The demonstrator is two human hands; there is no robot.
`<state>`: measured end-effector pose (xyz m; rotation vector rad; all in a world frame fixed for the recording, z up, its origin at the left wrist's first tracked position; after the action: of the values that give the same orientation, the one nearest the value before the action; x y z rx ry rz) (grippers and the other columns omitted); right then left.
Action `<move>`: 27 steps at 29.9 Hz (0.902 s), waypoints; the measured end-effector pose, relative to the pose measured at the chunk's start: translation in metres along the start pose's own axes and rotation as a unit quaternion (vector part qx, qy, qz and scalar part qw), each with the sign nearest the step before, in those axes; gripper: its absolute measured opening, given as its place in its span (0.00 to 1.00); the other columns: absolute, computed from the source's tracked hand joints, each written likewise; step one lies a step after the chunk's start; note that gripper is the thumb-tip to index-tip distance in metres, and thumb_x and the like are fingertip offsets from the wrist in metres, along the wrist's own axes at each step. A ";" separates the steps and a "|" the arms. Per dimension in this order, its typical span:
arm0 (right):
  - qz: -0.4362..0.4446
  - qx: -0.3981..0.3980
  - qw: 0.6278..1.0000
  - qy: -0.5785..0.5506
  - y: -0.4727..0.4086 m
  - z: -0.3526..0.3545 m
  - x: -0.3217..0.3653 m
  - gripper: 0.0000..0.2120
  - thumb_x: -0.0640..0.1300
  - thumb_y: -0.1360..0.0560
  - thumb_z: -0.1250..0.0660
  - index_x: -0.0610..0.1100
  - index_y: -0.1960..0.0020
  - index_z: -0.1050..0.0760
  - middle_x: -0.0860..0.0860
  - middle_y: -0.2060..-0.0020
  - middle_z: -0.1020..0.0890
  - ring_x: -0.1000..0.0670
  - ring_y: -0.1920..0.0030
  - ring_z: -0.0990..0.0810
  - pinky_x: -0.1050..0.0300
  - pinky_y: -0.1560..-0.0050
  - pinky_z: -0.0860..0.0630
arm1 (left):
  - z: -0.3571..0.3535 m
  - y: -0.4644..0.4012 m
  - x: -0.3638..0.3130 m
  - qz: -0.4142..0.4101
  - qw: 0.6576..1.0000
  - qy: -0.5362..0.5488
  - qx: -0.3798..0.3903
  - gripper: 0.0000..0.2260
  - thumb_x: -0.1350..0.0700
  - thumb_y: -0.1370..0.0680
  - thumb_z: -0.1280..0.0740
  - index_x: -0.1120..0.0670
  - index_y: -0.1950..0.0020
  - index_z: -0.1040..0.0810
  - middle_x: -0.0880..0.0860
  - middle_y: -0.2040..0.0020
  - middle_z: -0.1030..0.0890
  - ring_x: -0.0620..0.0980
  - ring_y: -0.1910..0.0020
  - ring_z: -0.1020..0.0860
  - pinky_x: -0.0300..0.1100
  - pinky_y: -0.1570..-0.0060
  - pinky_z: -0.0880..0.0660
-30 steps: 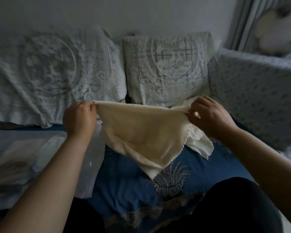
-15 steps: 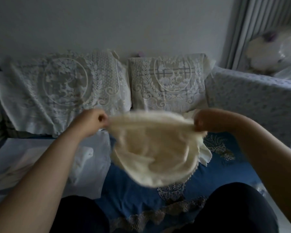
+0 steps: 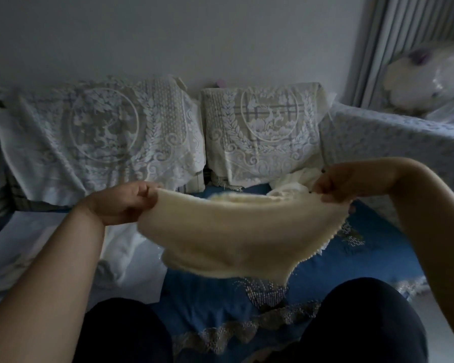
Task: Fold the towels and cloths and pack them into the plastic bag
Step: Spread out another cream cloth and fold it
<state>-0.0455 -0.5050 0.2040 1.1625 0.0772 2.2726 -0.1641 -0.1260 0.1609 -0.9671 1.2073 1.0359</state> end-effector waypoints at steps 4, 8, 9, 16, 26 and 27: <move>-0.017 -0.022 0.993 -0.118 -0.001 0.004 -0.012 0.12 0.43 0.27 0.34 0.33 0.57 0.27 0.49 0.74 0.27 0.56 0.77 0.30 0.67 0.76 0.32 | 0.020 0.008 0.006 -0.057 0.997 0.026 -0.035 0.26 0.44 0.52 0.16 0.51 0.58 0.14 0.51 0.65 0.16 0.45 0.69 0.18 0.35 0.72 0.22; -0.164 -0.122 0.971 0.121 -0.031 0.009 -0.032 0.13 0.43 0.21 0.38 0.38 0.62 0.28 0.49 0.78 0.31 0.55 0.82 0.36 0.65 0.78 0.37 | 0.028 -0.016 0.020 0.100 0.974 -0.166 -0.115 0.14 0.52 0.34 0.22 0.58 0.60 0.22 0.51 0.72 0.26 0.44 0.79 0.31 0.33 0.81 0.37; -0.189 -0.183 0.952 0.158 -0.042 0.010 -0.033 0.14 0.44 0.21 0.38 0.39 0.63 0.27 0.49 0.77 0.28 0.55 0.82 0.32 0.64 0.78 0.33 | 0.029 -0.028 0.024 0.134 0.952 -0.212 -0.178 0.11 0.56 0.29 0.26 0.59 0.61 0.26 0.52 0.70 0.28 0.42 0.79 0.31 0.32 0.83 0.37; 0.042 -0.604 0.795 -0.034 -0.073 0.022 -0.024 0.11 0.35 0.24 0.36 0.44 0.45 0.22 0.55 0.63 0.20 0.56 0.63 0.19 0.55 0.55 0.19 | 0.042 -0.068 0.015 -0.103 0.862 -0.074 -0.491 0.07 0.55 0.27 0.30 0.49 0.58 0.27 0.50 0.60 0.22 0.52 0.56 0.22 0.49 0.50 0.22; -0.122 -0.339 0.925 0.124 -0.095 -0.019 -0.117 0.07 0.36 0.28 0.31 0.41 0.50 0.21 0.51 0.64 0.21 0.53 0.65 0.24 0.62 0.61 0.28 | 0.002 -0.051 0.112 0.098 0.887 -0.421 -0.163 0.08 0.58 0.24 0.31 0.51 0.59 0.29 0.49 0.61 0.25 0.47 0.61 0.27 0.40 0.61 0.33; -0.164 -0.242 0.942 0.163 -0.101 -0.032 -0.132 0.09 0.36 0.29 0.29 0.42 0.50 0.20 0.50 0.61 0.21 0.53 0.63 0.24 0.60 0.60 0.28 | -0.006 -0.048 0.130 0.161 0.870 -0.457 -0.092 0.07 0.57 0.25 0.31 0.51 0.57 0.29 0.48 0.60 0.25 0.47 0.60 0.28 0.40 0.63 0.34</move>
<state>0.0373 -0.4835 0.0584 0.4729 -0.1445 2.0032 -0.1113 -0.1313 0.0329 -0.2959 0.4666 1.6438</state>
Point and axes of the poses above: each hand's wrist, its own y-axis away from the middle knuckle, its own z-axis out of the back of the hand, x = y × z, the point moved 3 cm from there along -y, towards the middle knuckle
